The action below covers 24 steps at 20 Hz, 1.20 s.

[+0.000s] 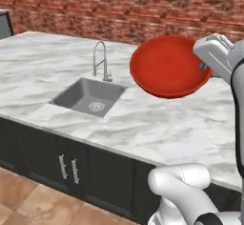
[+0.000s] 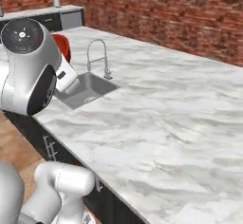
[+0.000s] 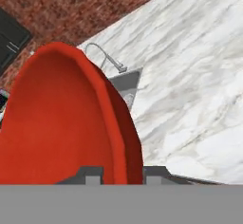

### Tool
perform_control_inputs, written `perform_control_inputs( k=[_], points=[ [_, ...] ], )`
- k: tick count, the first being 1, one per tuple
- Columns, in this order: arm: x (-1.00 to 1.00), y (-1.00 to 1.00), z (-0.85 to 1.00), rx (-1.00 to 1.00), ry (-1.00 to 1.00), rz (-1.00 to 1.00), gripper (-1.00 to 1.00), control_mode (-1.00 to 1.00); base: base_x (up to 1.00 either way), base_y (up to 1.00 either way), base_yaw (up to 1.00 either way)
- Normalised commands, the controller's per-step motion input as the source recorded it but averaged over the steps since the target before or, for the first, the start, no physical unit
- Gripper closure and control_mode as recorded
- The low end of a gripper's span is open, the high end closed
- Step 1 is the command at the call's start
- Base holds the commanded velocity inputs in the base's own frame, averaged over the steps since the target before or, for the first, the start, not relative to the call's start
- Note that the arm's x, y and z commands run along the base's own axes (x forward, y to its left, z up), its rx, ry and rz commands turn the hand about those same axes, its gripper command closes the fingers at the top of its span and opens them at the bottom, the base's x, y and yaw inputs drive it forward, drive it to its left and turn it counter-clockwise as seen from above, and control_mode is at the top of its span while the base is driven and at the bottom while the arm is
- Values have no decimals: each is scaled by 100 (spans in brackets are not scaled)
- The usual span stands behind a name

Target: Pick up the bowls from the cabinet and place each bowl in front of a stool on the dining counter.

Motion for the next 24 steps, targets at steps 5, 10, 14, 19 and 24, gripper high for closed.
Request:
perform_control_inputs(
  k=[5, 10, 14, 19, 24],
  points=[
    [0, 0, 0, 0, 0, 0, 100, 100, -41, 1, -94],
    [0, 0, 0, 0, 0, 0, 100, 100, -37, 0, -90],
    [0, 0, 0, 0, 0, 0, 100, 100, -21, 24, -66],
    [0, 0, 0, 0, 0, 0, 100, 100, -22, 100, -9],
    [0, 0, 0, 0, 0, 0, 100, 100, -78, 100, 14]
  ],
)
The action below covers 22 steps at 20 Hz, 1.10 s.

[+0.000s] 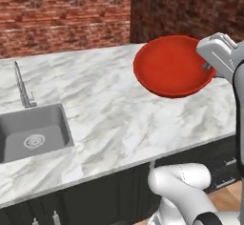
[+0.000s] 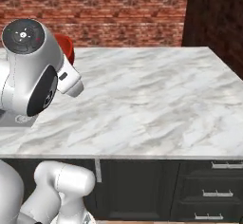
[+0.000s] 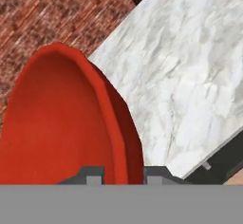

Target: Pick up the bowls from the cabinet and place each bowl in front of a stool on the dining counter.

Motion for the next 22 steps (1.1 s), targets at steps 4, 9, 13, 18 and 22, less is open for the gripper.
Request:
perform_control_inputs(
  k=[4, 9, 13, 18, 22],
  points=[
    [0, 0, 0, 0, 0, 0, 100, 100, -100, 100, 28],
    [0, 0, 0, 0, 0, 0, 100, 100, -81, 100, 22],
    [0, 0, 0, 0, 0, 0, 100, 100, -16, 100, 9],
    [0, 0, 0, 0, 0, 0, 100, 100, 21, 100, 0],
    [0, 0, 0, 0, 0, 0, 100, 100, 21, 100, 0]
  ],
)
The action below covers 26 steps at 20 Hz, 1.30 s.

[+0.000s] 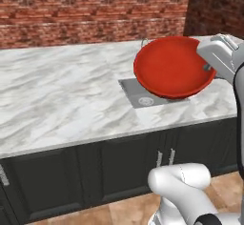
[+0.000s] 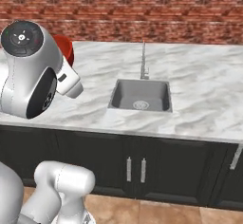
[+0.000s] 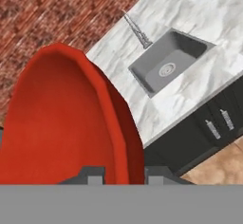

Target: Pick up the bowls from the cabinet and place each bowl in front of a stool on the dining counter.

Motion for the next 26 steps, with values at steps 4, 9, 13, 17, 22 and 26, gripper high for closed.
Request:
perform_control_inputs(
  k=[4, 9, 13, 17, 22, 26],
  points=[
    [0, 0, 0, 0, 0, 0, 100, 100, 9, 100, 0],
    [0, 0, 0, 0, 0, 0, 100, 100, 6, 100, 0],
    [0, 0, 0, 0, 0, 0, 100, 100, 18, 100, 0],
    [0, 0, 0, 0, 0, 0, 100, 100, 36, 100, 0],
    [0, 0, 0, 0, 0, 0, 100, 100, 29, 100, 0],
    [0, 0, 0, 0, 0, 0, 100, 100, 25, 100, 0]
  ],
)
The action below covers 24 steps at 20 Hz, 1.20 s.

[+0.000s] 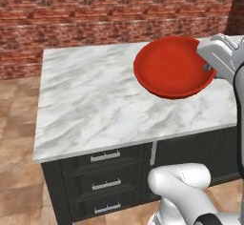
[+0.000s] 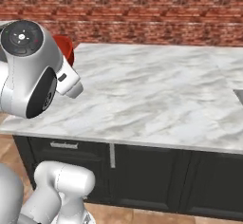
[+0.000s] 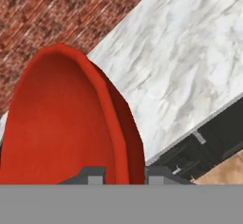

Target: Pick up the bowls from the cabinet and place each bowl in front of a stool on the dining counter.

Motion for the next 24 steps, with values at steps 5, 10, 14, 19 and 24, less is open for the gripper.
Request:
perform_control_inputs(
  k=[5, 10, 14, 19, 24],
  points=[
    [0, 0, 0, 0, 0, 0, 100, 100, -4, 100, 6],
    [0, 0, 0, 0, 0, 0, 100, 100, -18, 100, 2],
    [0, 0, 0, 0, 0, 0, 100, 100, -5, 100, 0],
    [0, 0, 0, 0, 0, 0, 100, 100, 12, 100, 0],
    [0, 0, 0, 0, 0, 0, 100, 100, 88, 100, 0]
  ],
)
